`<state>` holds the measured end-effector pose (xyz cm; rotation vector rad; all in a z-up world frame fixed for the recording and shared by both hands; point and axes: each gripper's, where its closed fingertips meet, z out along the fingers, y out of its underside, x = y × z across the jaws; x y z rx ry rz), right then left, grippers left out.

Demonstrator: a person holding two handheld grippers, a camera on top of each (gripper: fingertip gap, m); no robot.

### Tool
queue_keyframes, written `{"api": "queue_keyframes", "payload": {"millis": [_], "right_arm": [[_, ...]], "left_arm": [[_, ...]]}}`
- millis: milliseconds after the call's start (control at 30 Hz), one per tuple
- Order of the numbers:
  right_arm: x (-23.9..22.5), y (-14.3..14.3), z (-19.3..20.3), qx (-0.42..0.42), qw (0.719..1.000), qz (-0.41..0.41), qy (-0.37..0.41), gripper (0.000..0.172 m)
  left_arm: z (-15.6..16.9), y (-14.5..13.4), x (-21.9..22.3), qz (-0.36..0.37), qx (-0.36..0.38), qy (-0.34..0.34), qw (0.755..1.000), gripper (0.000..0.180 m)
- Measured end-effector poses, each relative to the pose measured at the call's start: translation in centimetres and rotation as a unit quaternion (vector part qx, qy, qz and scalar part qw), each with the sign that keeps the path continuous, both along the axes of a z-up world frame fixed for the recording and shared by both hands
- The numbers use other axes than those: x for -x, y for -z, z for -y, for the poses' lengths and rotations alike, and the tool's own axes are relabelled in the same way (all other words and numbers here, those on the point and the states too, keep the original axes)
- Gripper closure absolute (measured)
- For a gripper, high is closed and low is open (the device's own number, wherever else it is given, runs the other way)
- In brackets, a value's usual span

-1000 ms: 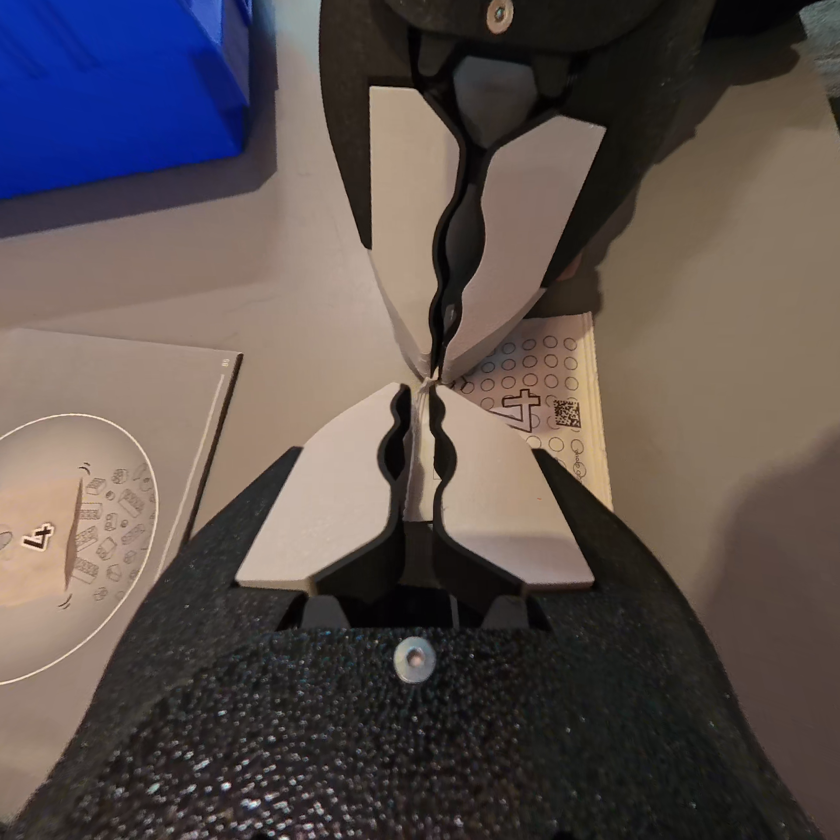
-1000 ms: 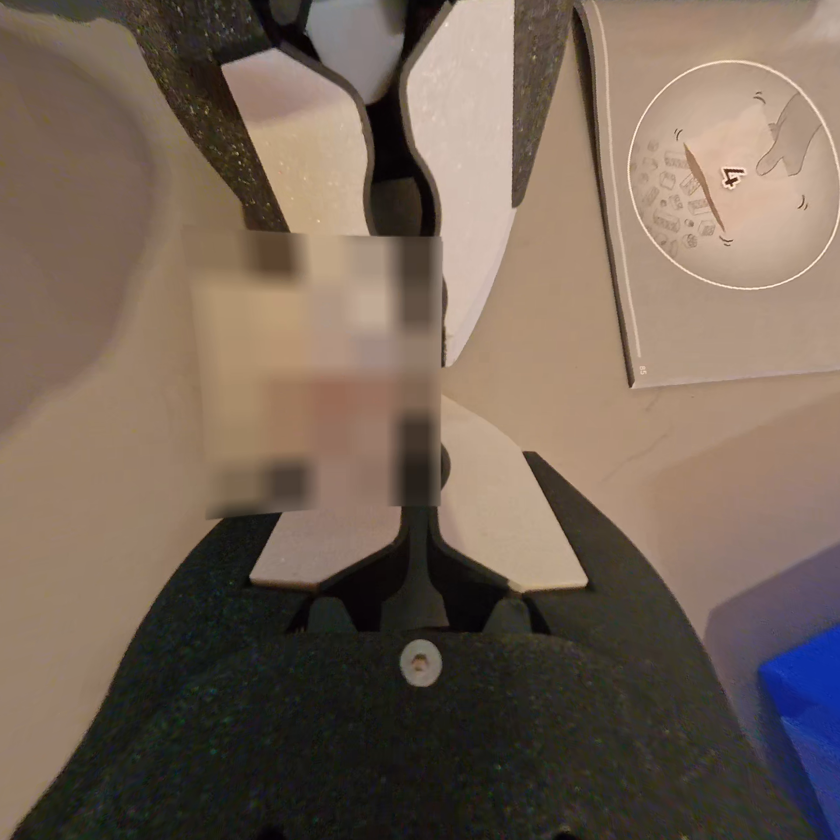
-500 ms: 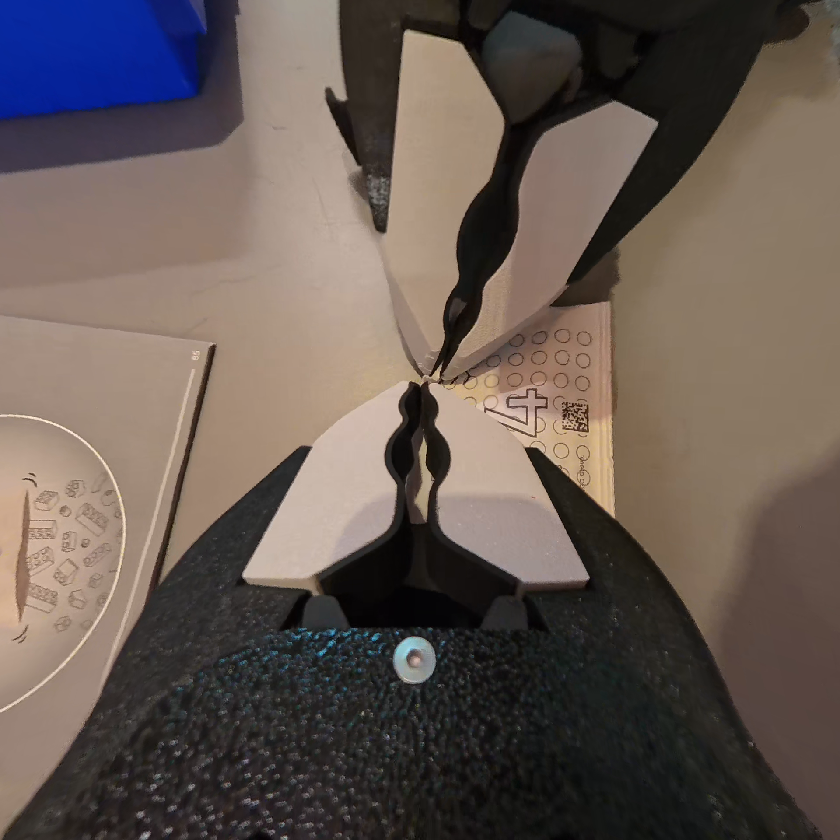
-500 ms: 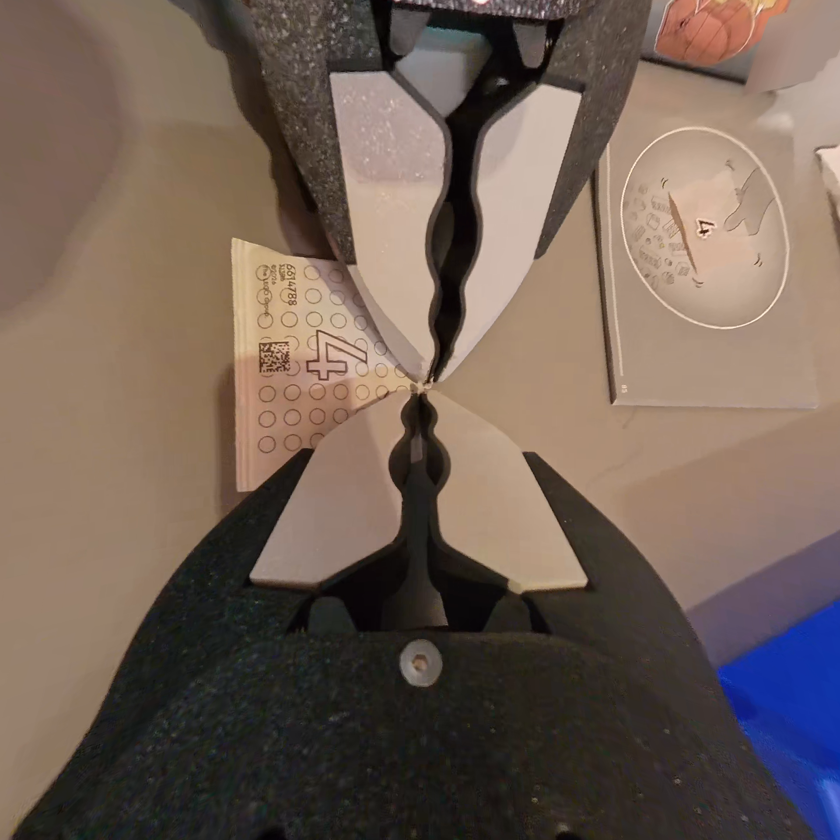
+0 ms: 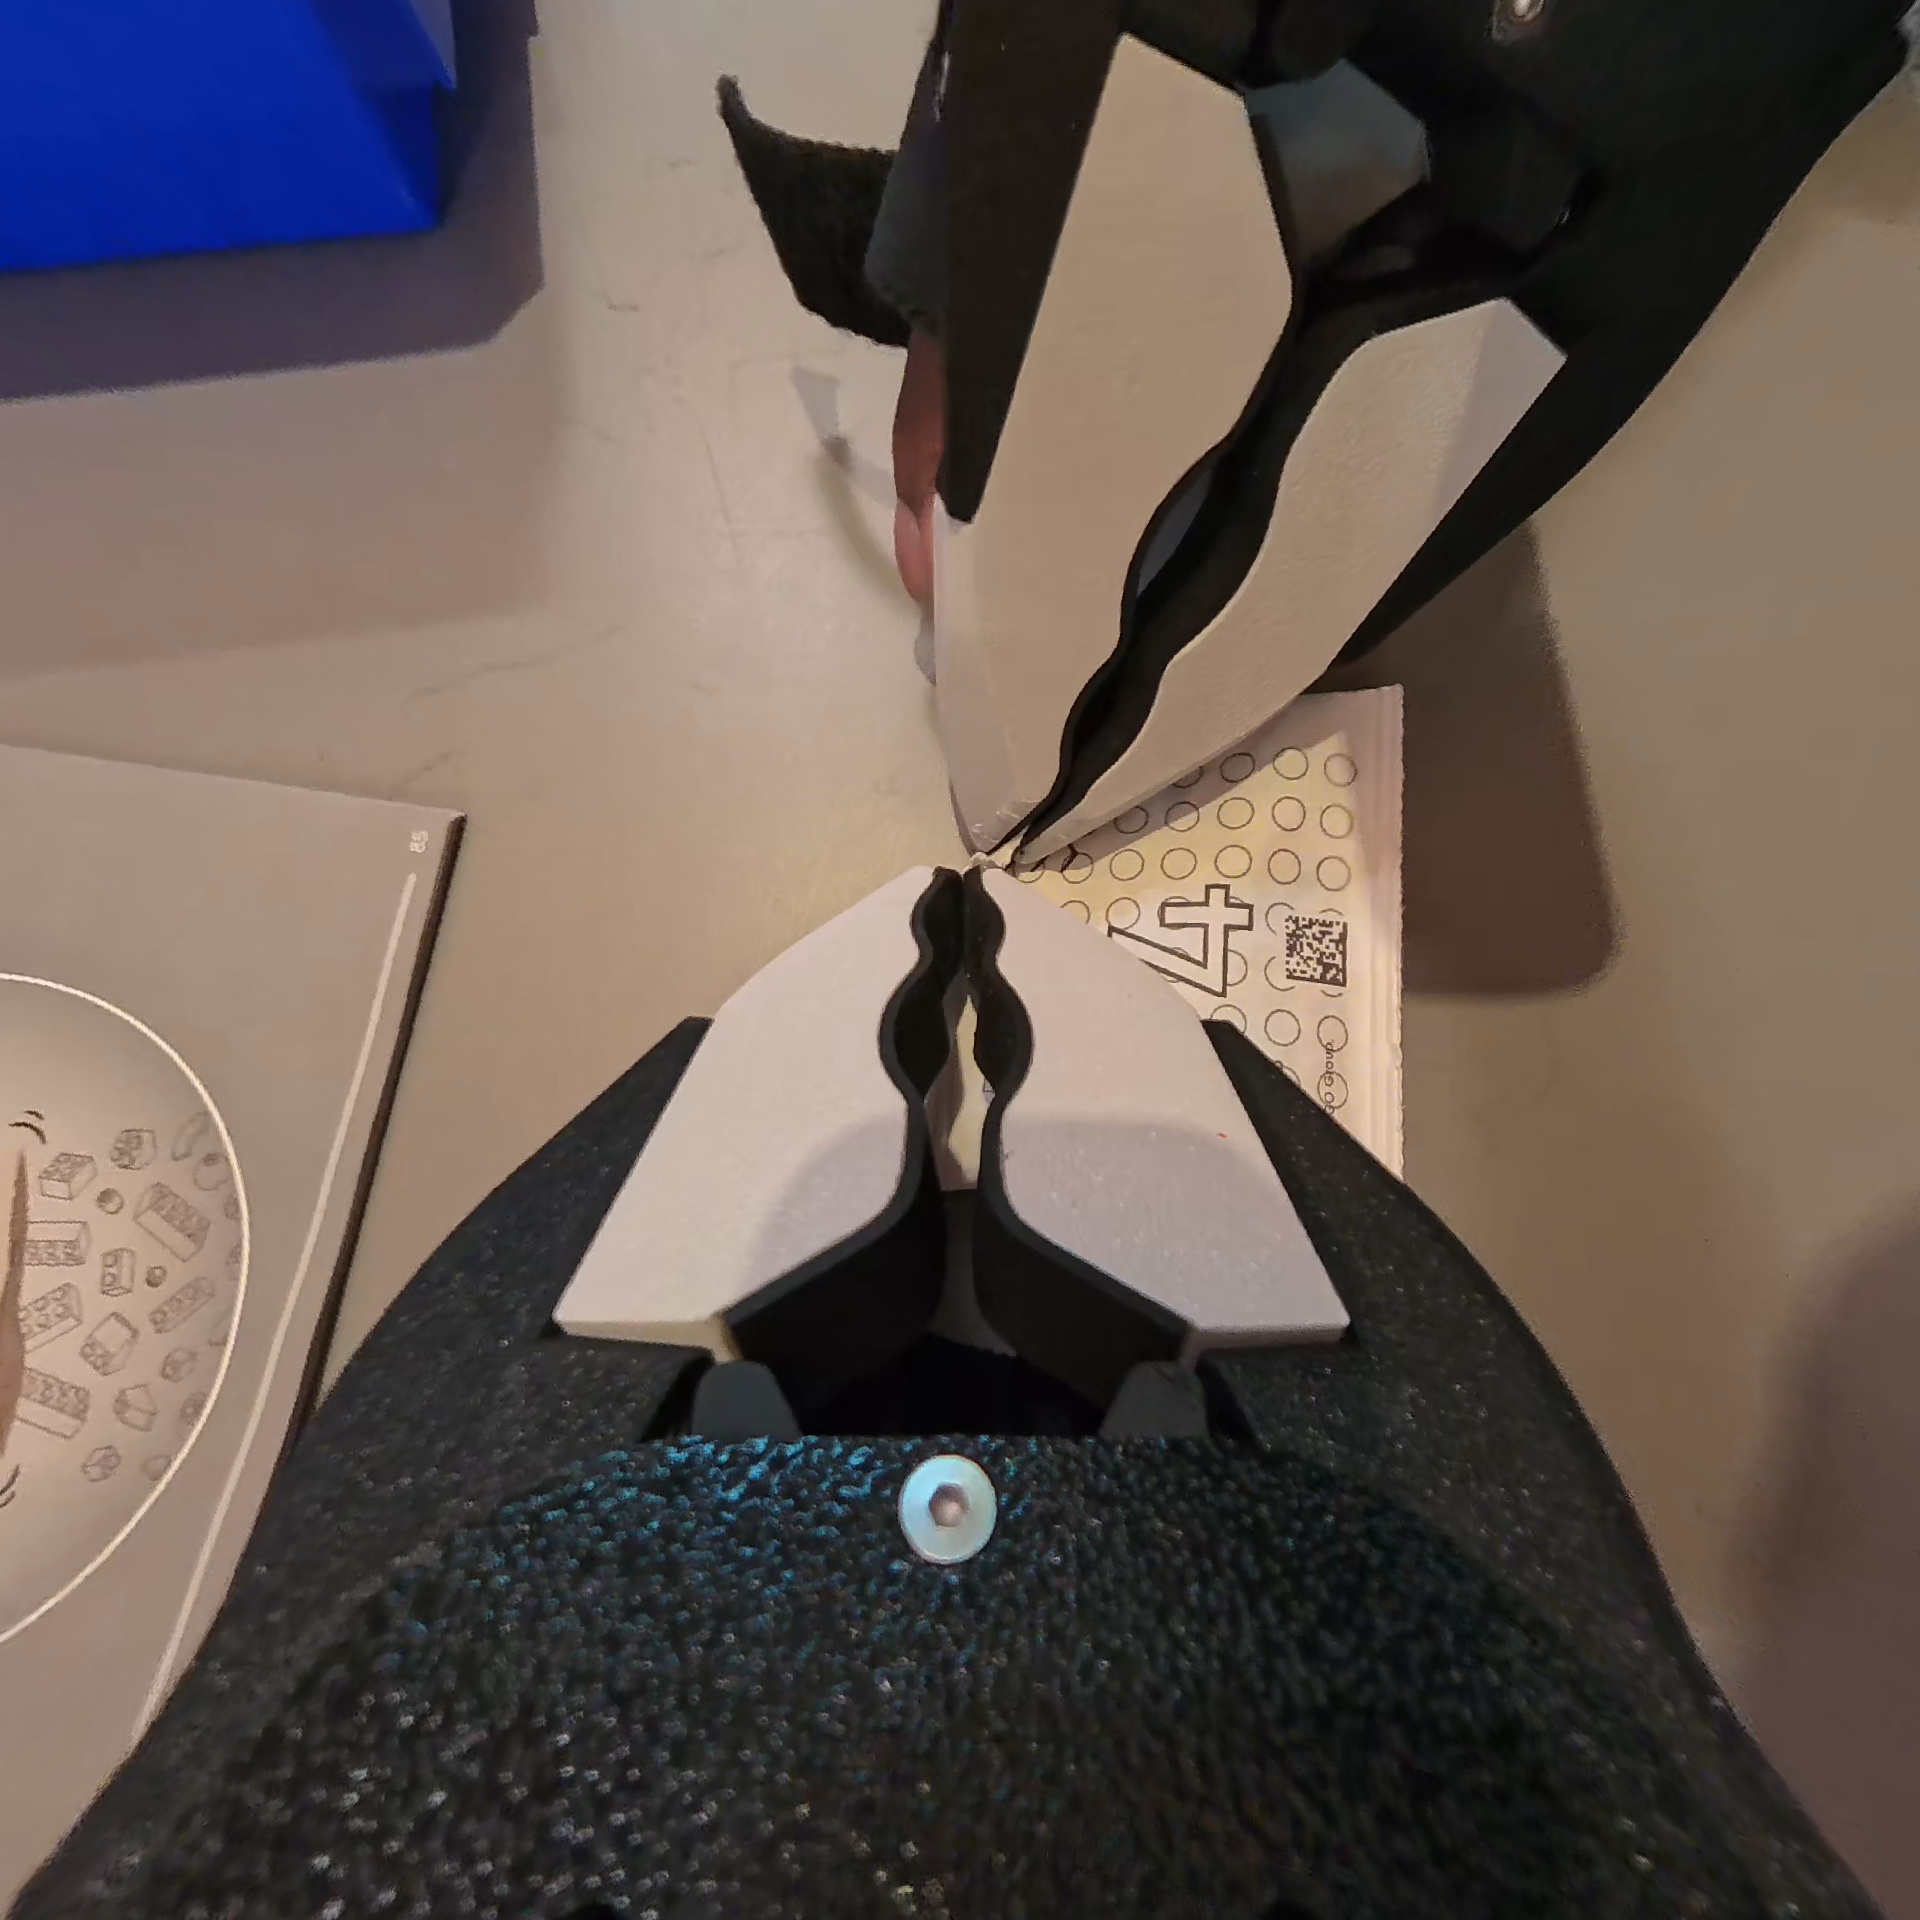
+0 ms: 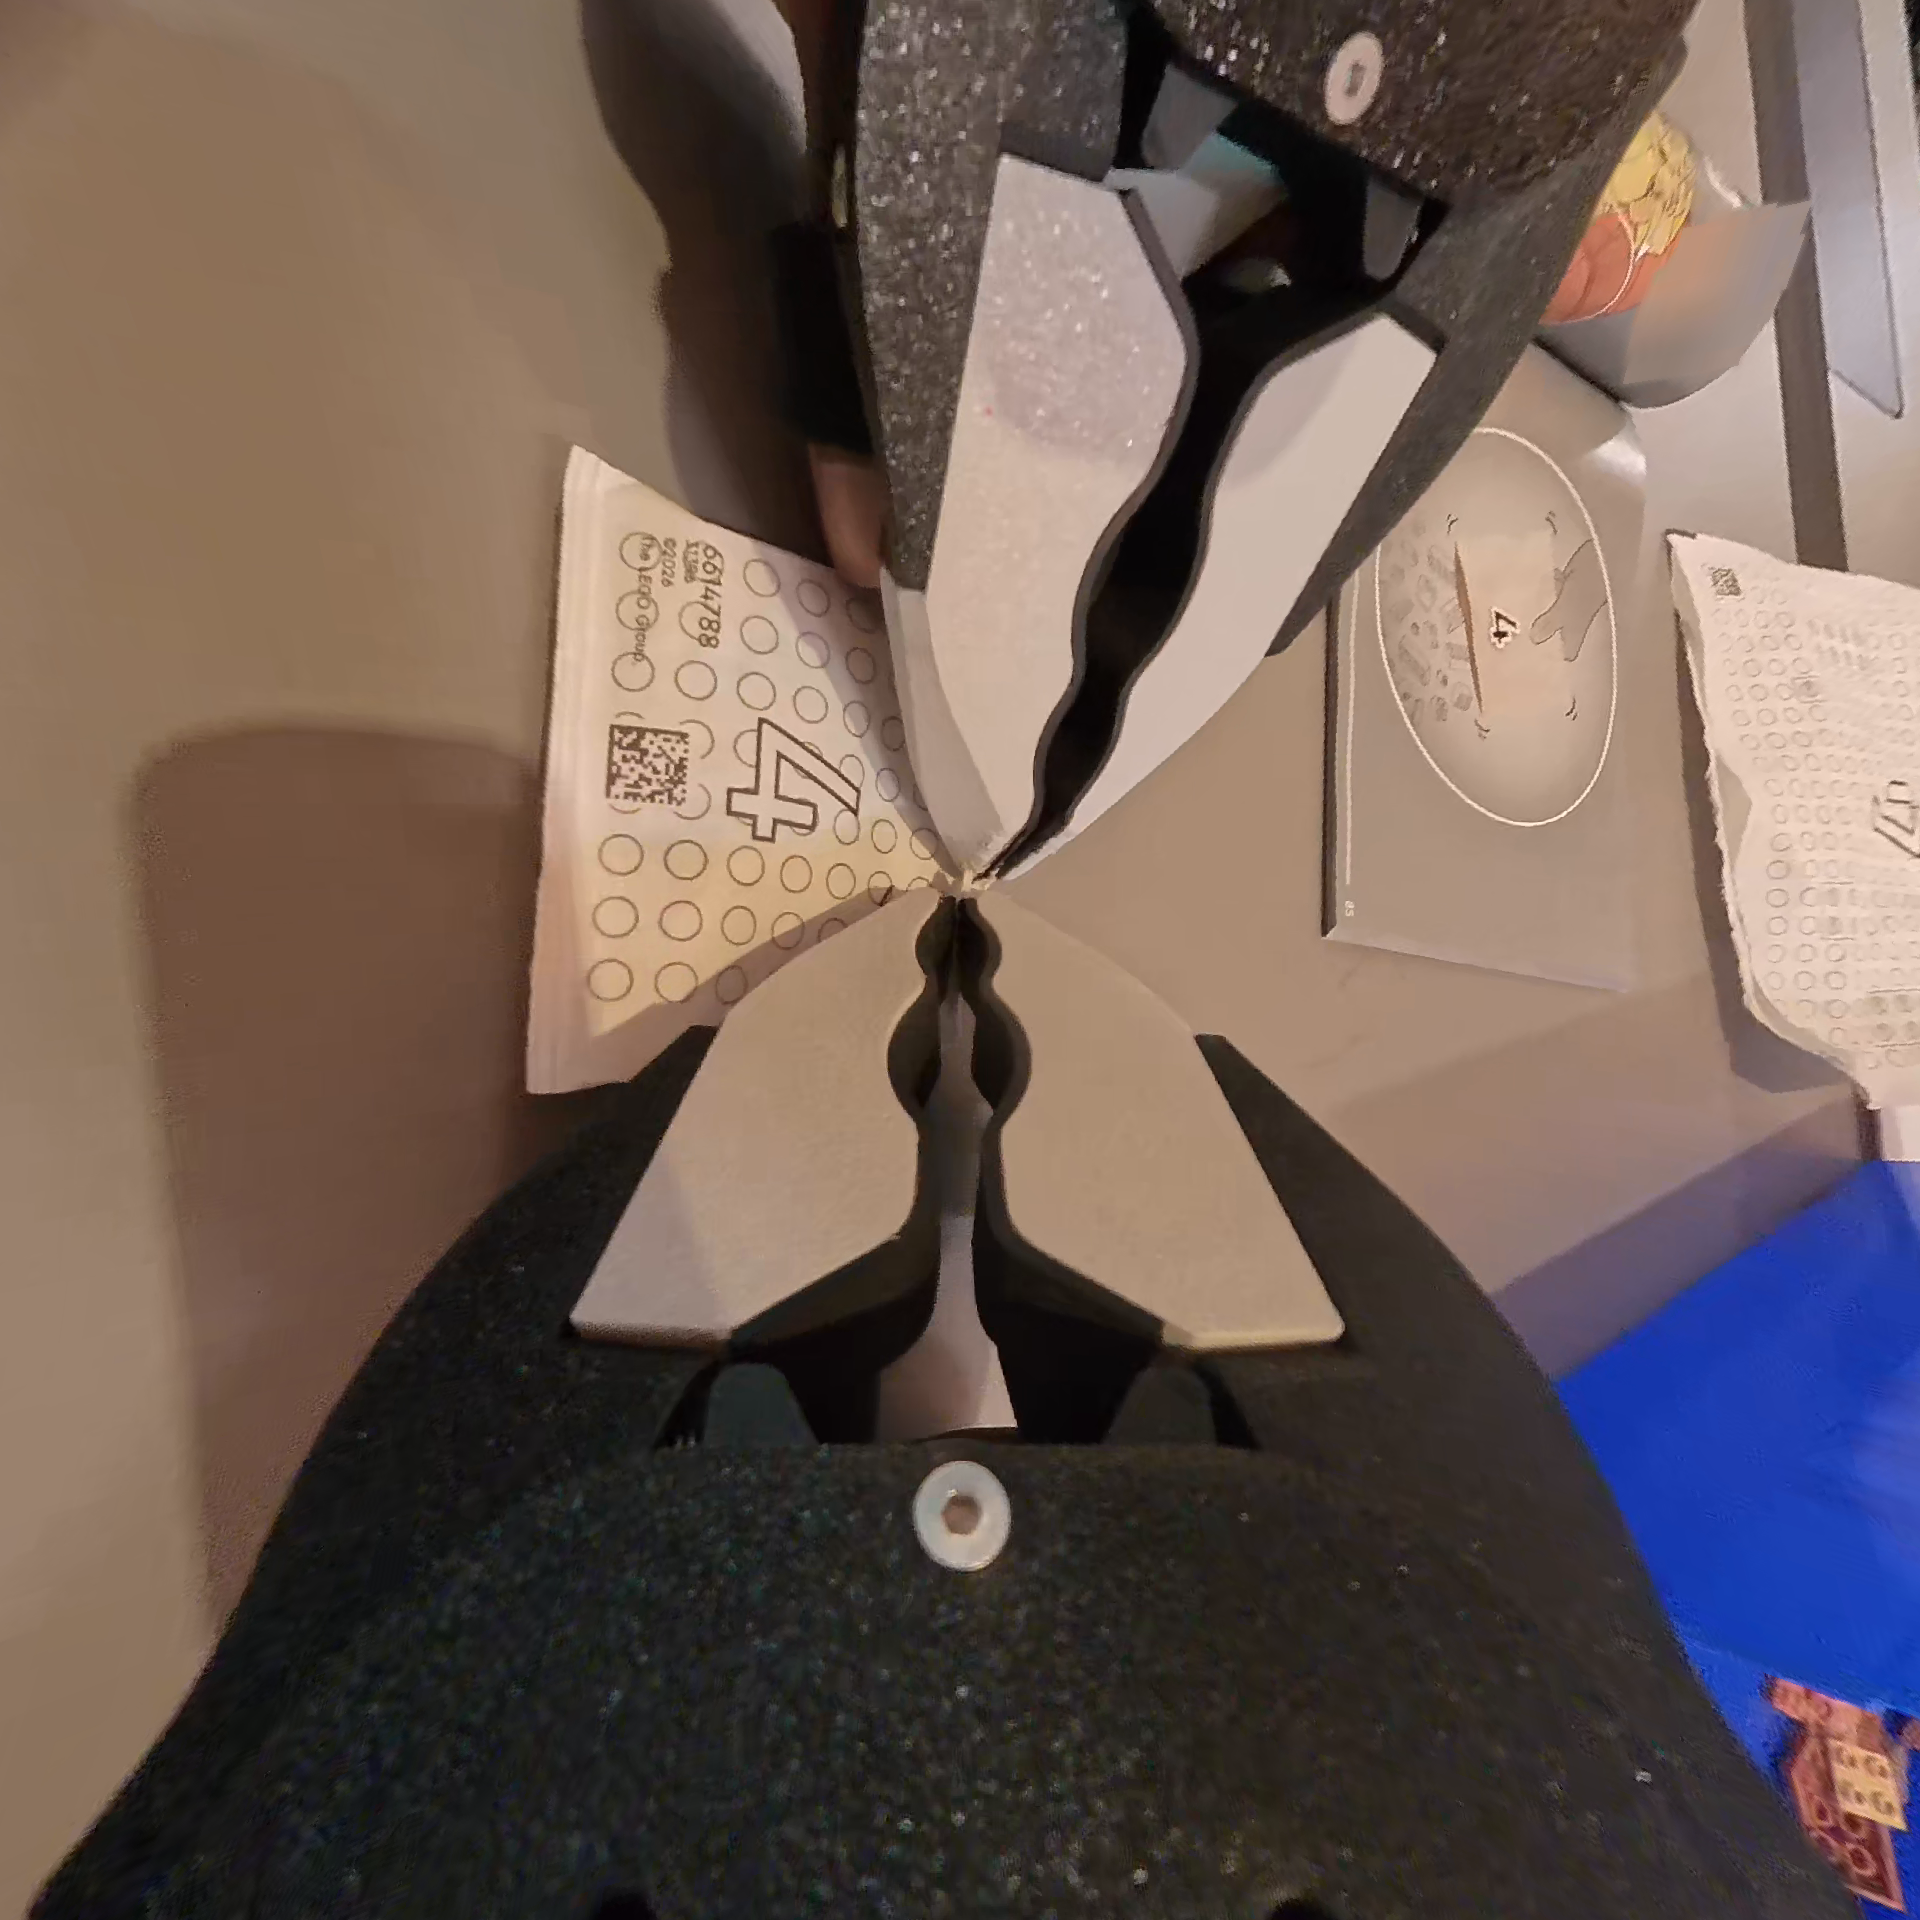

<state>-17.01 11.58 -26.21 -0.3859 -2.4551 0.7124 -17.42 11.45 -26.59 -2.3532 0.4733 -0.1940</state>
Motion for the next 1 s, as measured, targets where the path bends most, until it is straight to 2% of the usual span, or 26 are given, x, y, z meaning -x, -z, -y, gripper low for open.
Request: {"api": "queue_keyframes", "payload": {"millis": [367, 700, 833, 900, 1000], "right_arm": [[-0.5, -0.1, -0.1, -0.045, 0.996, -0.068, -0.044, 0.172], [-0.6, -0.3, -0.1, -0.091, 0.985, -0.14, -0.05, 0.172], [-1.0, -0.5, 0.1, -0.077, 0.984, -0.149, -0.052, 0.172], [-2.3, -0.9, 1.0, -0.025, 0.988, -0.135, -0.069, 0.172], [-2.3, -0.9, 0.1, -0.048, 0.985, -0.162, -0.041, 0.172]], "left_arm": [[-0.2, 0.0, -0.5, 0.003, 0.003, 0.006, 1.0, 0.178], [-0.2, 0.0, -0.5, 0.002, 0.001, 0.006, 1.0, 0.178], [-0.2, 0.0, -0.6, -0.001, -0.001, 0.009, 1.0, 0.178], [-0.2, 0.0, -0.3, -0.002, 0.0, 0.0, 1.0, 0.179], [-0.2, 0.0, -0.4, -0.014, -0.005, 0.006, 1.0, 0.179]]}}
